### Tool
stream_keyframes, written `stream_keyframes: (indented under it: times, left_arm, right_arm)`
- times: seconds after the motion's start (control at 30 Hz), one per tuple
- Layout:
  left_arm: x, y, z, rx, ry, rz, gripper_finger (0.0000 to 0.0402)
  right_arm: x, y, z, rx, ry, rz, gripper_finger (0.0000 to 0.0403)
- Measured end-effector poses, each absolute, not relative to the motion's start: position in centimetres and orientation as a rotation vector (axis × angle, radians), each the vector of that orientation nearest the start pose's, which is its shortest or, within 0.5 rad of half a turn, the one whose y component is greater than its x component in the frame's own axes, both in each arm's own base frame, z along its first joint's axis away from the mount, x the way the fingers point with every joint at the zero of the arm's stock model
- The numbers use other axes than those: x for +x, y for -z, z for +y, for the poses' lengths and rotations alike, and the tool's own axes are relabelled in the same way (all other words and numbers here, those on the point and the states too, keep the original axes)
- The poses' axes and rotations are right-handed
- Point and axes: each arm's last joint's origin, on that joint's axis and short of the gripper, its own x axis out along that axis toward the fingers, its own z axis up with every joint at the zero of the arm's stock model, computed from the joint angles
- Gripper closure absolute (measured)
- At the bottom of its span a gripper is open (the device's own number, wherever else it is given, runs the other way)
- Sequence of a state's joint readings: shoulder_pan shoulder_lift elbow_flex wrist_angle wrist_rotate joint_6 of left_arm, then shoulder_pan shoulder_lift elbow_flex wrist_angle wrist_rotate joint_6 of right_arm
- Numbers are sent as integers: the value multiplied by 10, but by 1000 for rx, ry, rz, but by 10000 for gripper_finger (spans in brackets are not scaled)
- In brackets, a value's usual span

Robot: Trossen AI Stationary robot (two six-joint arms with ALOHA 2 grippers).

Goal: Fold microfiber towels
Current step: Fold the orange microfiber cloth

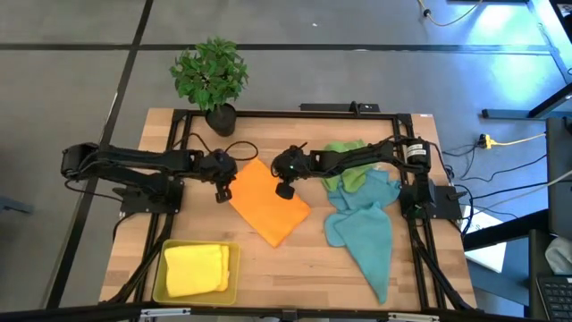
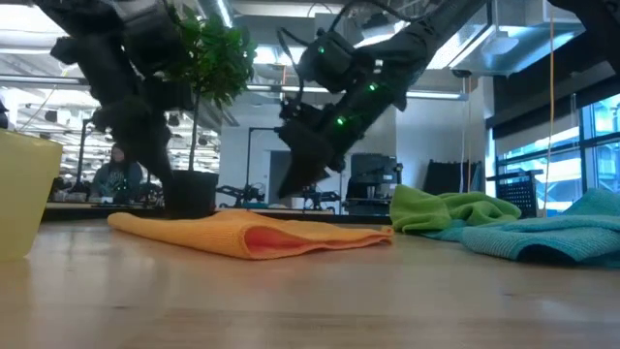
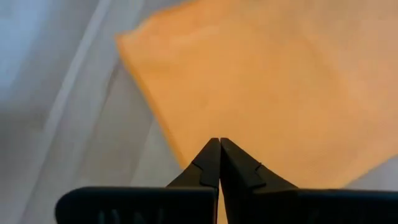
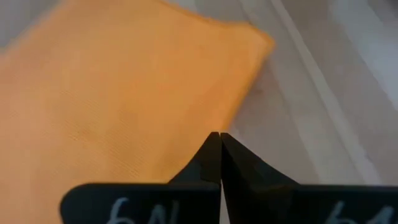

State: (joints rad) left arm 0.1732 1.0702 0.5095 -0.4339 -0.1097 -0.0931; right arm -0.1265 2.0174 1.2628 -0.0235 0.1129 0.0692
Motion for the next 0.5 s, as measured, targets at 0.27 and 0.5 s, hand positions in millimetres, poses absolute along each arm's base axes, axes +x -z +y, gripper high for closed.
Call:
stream_keyframes:
  times: [0.27,0.5]
  left_arm:
    - [182,-155,22,-150,-260,1078,402]
    - [180,-149,23,-133,-331,1095,402]
  right_arm:
    - [423,-155,-61,85,165,720,400]
    - [425,-137,-67,100,112,751,400]
